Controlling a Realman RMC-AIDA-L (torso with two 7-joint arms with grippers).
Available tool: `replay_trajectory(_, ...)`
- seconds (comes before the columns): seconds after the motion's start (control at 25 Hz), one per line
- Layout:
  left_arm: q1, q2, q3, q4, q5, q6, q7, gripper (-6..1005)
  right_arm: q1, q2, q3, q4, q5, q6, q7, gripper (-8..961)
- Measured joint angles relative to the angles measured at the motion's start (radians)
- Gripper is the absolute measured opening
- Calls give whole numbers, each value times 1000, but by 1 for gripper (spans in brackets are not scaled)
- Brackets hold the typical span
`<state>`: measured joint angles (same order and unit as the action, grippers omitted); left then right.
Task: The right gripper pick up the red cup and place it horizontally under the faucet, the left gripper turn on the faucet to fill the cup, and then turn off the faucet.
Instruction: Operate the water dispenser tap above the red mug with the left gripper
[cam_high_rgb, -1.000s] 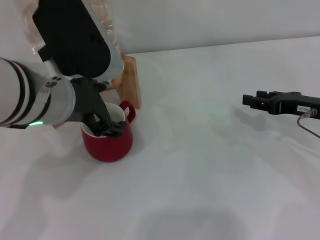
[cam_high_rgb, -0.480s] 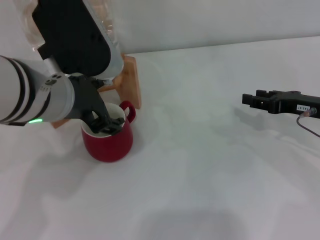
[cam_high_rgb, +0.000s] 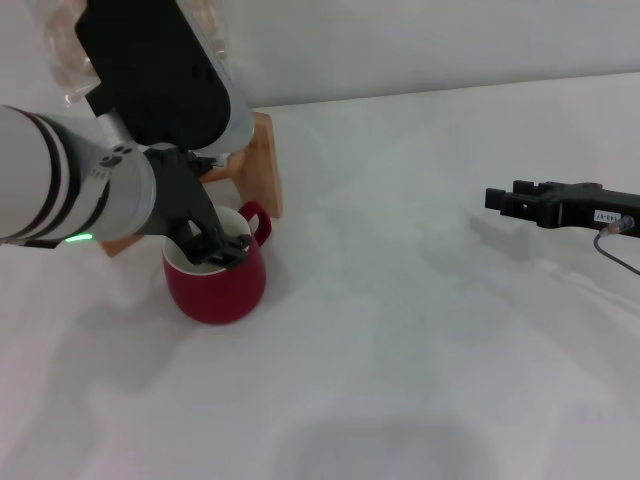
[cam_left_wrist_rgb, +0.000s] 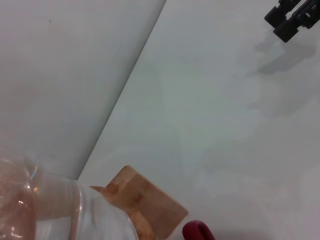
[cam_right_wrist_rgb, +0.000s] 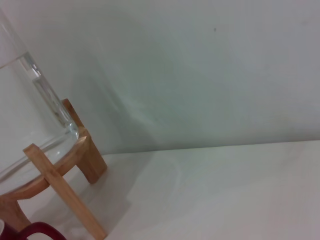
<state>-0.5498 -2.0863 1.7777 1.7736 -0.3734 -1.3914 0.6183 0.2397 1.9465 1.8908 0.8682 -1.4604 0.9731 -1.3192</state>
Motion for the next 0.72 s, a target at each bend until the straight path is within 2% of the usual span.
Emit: replay_trajectory(0.72,-25,0,0,-24,25,13,-14,885,1,0,1,0,0,1,0,547)
